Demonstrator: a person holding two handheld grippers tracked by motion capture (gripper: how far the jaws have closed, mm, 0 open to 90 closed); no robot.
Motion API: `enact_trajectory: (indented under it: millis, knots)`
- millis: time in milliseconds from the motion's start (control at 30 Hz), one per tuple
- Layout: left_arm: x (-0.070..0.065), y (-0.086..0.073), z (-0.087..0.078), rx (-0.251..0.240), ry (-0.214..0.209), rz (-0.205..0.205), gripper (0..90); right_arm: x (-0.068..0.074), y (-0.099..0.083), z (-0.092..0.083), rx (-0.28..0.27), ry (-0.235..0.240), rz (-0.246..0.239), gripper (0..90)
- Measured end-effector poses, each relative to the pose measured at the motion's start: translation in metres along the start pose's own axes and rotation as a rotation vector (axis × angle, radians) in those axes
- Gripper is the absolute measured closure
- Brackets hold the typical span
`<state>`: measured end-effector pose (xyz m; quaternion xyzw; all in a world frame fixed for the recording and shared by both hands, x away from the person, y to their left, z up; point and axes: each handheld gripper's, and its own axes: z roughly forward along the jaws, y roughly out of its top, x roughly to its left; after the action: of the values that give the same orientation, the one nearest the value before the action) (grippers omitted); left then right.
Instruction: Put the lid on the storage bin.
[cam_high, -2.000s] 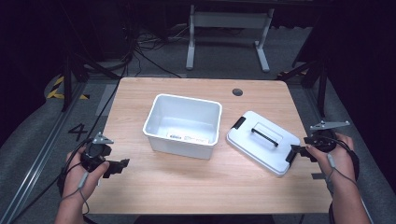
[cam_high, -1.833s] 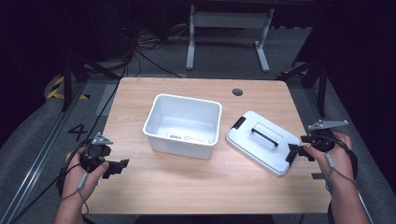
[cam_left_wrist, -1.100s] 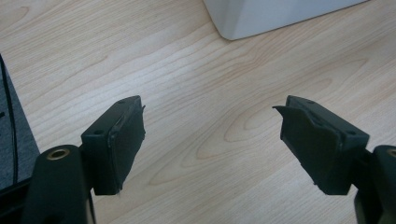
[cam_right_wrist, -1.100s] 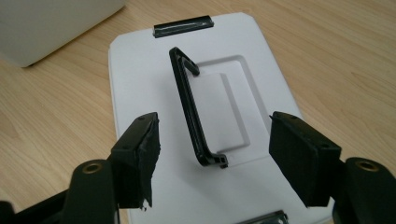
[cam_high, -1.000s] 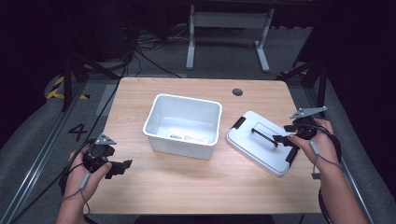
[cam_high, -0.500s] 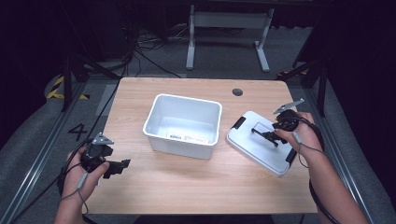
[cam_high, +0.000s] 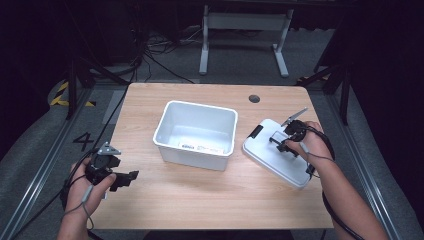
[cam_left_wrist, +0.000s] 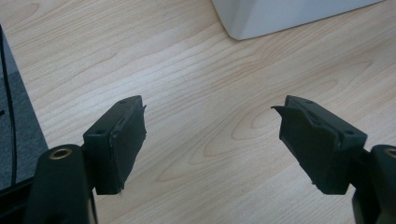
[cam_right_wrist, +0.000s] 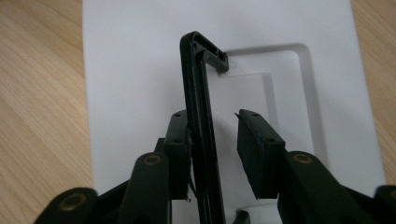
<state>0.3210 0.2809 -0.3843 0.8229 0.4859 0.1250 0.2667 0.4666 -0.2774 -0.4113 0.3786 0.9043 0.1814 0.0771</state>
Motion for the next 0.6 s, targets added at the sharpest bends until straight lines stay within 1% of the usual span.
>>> enact_trajectory:
  millis: [33, 67, 100, 167, 200, 267, 300, 333, 367, 433, 467, 533, 600]
  knots:
    - [0.0, 0.0, 0.0, 0.0, 0.0, 0.0, 23.1, 0.0, 0.0, 0.0, 0.0, 0.0, 0.0, 67.7]
    - [-0.001, 0.0, 0.0, -0.008, -0.002, -0.006, 23.1, 0.0, 0.0, 0.0, 0.003, 0.0, -0.005, 69.7]
    - [-0.001, 0.0, 0.0, -0.008, -0.003, 0.0, 23.1, 0.0, 0.0, 0.0, 0.011, -0.001, -0.01, 71.7]
    - [-0.001, 0.0, 0.0, -0.007, -0.004, 0.002, 23.1, 0.001, 0.001, 0.0, 0.016, -0.001, -0.014, 77.8]
    - [-0.001, 0.0, 0.0, -0.005, -0.004, 0.001, 23.1, 0.001, 0.001, 0.0, 0.023, -0.002, -0.017, 79.3]
    - [-0.001, 0.0, 0.0, -0.007, -0.001, -0.006, 23.1, 0.001, 0.002, 0.0, 0.032, -0.015, -0.031, 80.5]
    - [-0.001, 0.0, 0.0, -0.006, 0.001, -0.003, 23.1, 0.001, 0.003, -0.001, 0.036, -0.031, -0.046, 81.3]
    - [-0.001, 0.0, -0.001, -0.005, 0.004, -0.001, 23.1, 0.0, 0.003, -0.001, 0.039, -0.036, -0.053, 81.6]
    - [-0.002, 0.0, -0.001, -0.006, 0.003, 0.0, 23.1, 0.0, 0.003, -0.002, 0.039, -0.034, -0.054, 81.8]
    - [-0.002, 0.001, -0.002, -0.006, 0.0, 0.004, 23.1, -0.002, 0.004, -0.003, 0.038, -0.047, -0.061, 83.3]
    - [-0.003, 0.001, -0.002, -0.011, 0.003, 0.004, 23.1, -0.003, 0.004, -0.003, 0.04, -0.05, -0.067, 83.8]
    - [-0.003, 0.001, -0.003, -0.01, 0.001, 0.006, 23.1, -0.004, 0.005, -0.005, 0.032, -0.037, -0.065, 84.2]
    - [-0.002, 0.001, -0.003, -0.012, 0.001, 0.007, 23.1, -0.004, 0.007, -0.011, 0.023, -0.042, -0.074, 84.3]
